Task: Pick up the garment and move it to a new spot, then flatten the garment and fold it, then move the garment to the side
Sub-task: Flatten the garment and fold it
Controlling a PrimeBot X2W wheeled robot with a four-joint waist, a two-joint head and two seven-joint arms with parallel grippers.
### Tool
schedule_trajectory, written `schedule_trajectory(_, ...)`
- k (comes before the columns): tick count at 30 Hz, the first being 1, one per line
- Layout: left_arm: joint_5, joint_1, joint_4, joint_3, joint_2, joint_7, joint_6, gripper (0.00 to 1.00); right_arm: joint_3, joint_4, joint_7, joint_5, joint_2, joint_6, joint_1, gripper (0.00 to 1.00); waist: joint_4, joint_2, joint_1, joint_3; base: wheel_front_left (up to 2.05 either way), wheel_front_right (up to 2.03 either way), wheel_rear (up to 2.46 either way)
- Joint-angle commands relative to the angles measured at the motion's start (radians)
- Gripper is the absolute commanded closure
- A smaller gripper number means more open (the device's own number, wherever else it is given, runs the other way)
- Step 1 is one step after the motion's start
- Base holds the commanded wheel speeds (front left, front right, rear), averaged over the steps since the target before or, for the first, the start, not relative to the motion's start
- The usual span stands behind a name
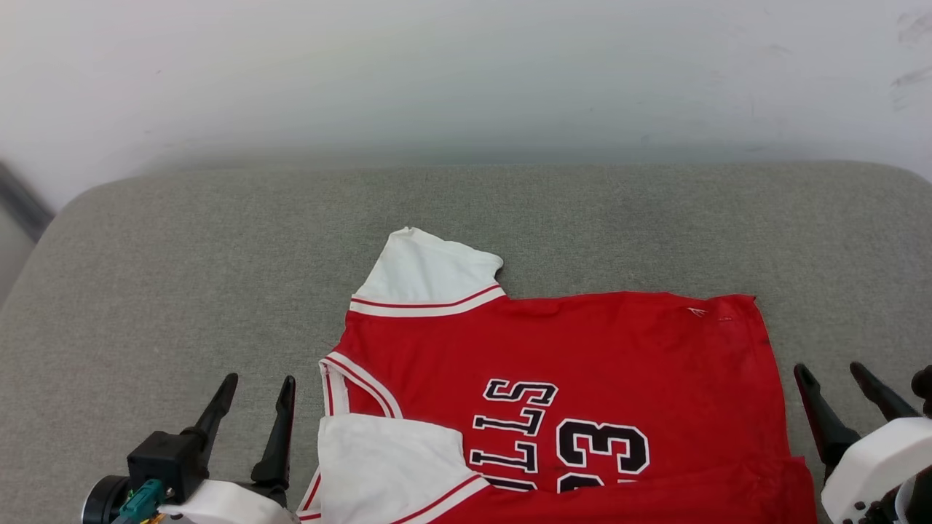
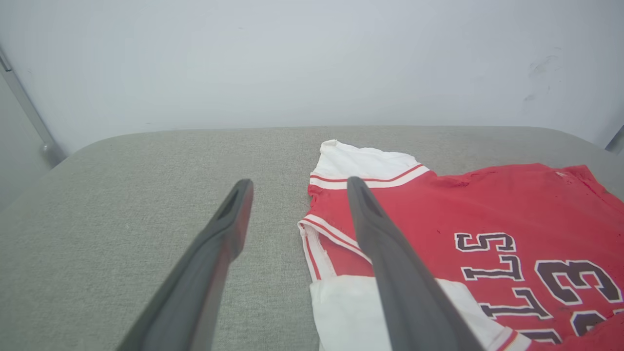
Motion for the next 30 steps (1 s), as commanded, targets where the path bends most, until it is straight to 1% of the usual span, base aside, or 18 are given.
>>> schedule_trajectory(1,0.013,-0.009,-0.009,0.017,-0.012,-0.013,0.006,0.0,0.007,-0.016,-0.04,0.01,0.006,0.0,-0.018,0.0,-0.001,-0.0001,0.0,-0.002,0.0,0.0,0.0)
schedule_trajectory(3,0.031,-0.006,-0.026,0.048,-0.032,-0.021,0.0,0.0,0.013,-0.033,-0.108,0.004,0.0,0.0,-0.021,0.0,-0.002,-0.0001,0.0,-0.004,0.0,0.0,0.0)
schedule_trajectory(6,0.091,-0.003,-0.078,0.098,-0.063,-0.023,-0.029,0.0,0.014,-0.045,-0.211,0.007,0.01,0.0,-0.031,0.0,-0.006,-0.0001,0.0,-0.003,0.0,0.0,0.0)
schedule_trajectory(10,0.133,0.025,-0.115,0.17,-0.121,-0.023,-0.075,0.0,0.031,-0.058,-0.324,0.022,0.021,0.0,-0.039,0.0,-0.015,-0.0001,0.0,0.001,0.0,0.0,0.0)
schedule_trajectory(13,0.167,0.032,-0.13,0.217,-0.155,-0.024,-0.117,0.0,0.045,-0.056,-0.387,0.027,0.028,0.0,-0.041,0.0,-0.024,-0.0001,0.0,0.006,0.0,0.0,0.0)
schedule_trajectory(18,0.225,0.022,-0.121,0.251,-0.188,-0.023,-0.195,0.0,0.069,-0.045,-0.438,0.02,0.044,0.0,-0.052,0.0,-0.04,-0.0001,0.0,0.024,0.0,0.0,0.0)
schedule_trajectory(20,0.238,0.001,-0.113,0.262,-0.196,-0.023,-0.218,0.0,0.074,-0.037,-0.448,0.012,0.048,0.0,-0.054,0.0,-0.05,-0.0001,0.0,0.035,0.0,0.0,0.0)
schedule_trajectory(23,0.208,-0.014,-0.083,0.272,-0.219,-0.022,-0.25,0.0,0.074,-0.029,-0.456,0.008,0.059,0.0,-0.063,0.0,-0.068,-0.0001,0.0,0.056,0.0,0.0,0.0)
schedule_trajectory(24,0.195,-0.022,-0.067,0.267,-0.217,-0.021,-0.259,0.0,0.068,-0.028,-0.46,0.005,0.062,0.0,-0.067,0.0,-0.075,-0.0001,0.0,0.066,0.0,0.0,0.0)
schedule_trajectory(26,0.18,-0.065,-0.044,0.253,-0.196,-0.012,-0.275,0.0,0.071,-0.031,-0.466,0.0,0.067,0.0,-0.076,0.0,-0.091,-0.0001,0.0,0.092,0.0,0.0,0.0)
schedule_trajectory(30,0.153,-0.158,-0.012,0.238,-0.149,0.045,-0.287,0.0,0.087,-0.035,-0.477,-0.014,0.073,0.0,-0.101,0.0,-0.132,-0.0001,0.0,0.159,0.0,0.0,0.0)
